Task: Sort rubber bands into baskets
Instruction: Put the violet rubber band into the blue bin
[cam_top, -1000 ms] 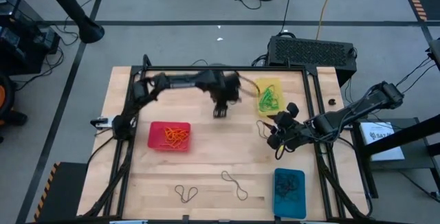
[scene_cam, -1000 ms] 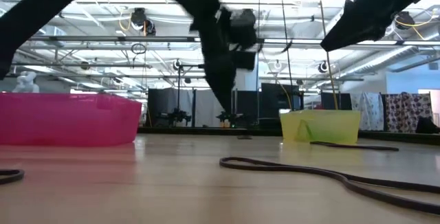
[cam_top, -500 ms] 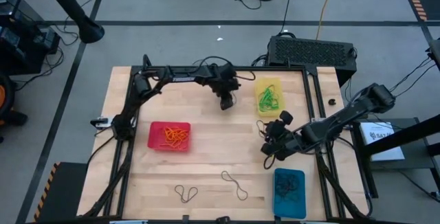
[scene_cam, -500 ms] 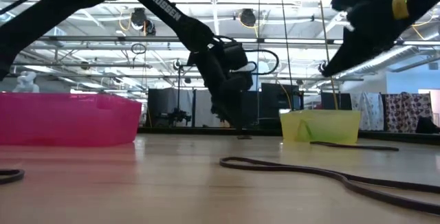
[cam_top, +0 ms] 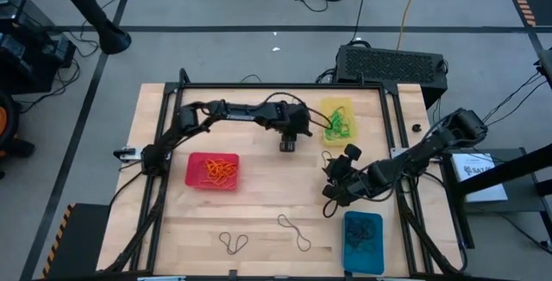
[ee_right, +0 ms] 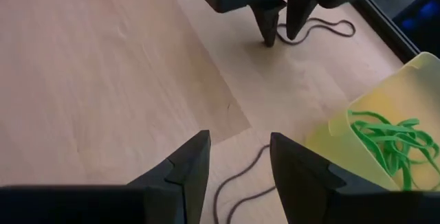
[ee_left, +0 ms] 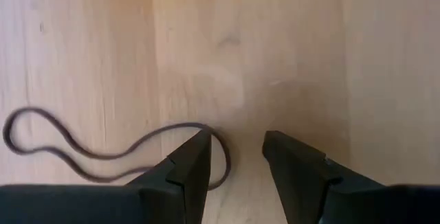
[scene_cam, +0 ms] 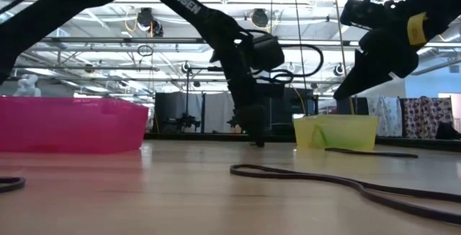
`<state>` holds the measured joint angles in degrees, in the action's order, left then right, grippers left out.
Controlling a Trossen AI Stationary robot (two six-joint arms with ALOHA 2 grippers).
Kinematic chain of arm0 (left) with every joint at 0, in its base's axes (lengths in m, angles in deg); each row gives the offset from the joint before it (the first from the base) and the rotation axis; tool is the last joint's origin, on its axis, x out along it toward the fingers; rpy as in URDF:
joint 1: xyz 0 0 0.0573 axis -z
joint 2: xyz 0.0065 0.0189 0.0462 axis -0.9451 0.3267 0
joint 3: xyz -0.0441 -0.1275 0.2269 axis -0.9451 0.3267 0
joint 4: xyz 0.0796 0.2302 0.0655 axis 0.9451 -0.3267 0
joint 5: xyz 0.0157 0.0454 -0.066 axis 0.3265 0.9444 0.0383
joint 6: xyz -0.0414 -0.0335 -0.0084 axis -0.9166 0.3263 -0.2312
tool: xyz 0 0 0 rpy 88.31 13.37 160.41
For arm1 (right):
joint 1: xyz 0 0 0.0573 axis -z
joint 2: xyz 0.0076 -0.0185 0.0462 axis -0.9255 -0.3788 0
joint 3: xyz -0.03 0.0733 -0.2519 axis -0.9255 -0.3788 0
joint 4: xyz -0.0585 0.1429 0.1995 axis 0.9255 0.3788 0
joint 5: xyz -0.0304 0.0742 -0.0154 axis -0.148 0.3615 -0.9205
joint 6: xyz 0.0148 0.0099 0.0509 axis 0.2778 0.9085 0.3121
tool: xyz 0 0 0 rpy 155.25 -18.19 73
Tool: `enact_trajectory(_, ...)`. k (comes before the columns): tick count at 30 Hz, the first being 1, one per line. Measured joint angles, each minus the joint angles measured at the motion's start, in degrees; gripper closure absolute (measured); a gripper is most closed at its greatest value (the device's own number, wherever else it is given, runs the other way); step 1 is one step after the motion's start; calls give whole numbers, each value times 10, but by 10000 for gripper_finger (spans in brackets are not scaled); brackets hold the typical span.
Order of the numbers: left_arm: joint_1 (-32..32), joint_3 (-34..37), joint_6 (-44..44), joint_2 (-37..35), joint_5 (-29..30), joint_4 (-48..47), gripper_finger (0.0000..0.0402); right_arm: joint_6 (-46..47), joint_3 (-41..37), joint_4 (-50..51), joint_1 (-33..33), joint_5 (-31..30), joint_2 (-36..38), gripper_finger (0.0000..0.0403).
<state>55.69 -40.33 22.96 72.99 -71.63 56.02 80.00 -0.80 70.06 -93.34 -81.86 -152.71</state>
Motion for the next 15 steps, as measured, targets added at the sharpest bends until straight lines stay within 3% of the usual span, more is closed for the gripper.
enact_trajectory(2,-6,-29,-27,11,1,-36,250,0,0,-2,0,0,0,257)
enact_trajectory(7,-39,-90,-67,28,-71,-118,250,-2,0,-18,0,1,0,257)
enact_trajectory(15,-33,-93,-51,31,-48,-150,266,-7,0,-20,0,18,0,257)
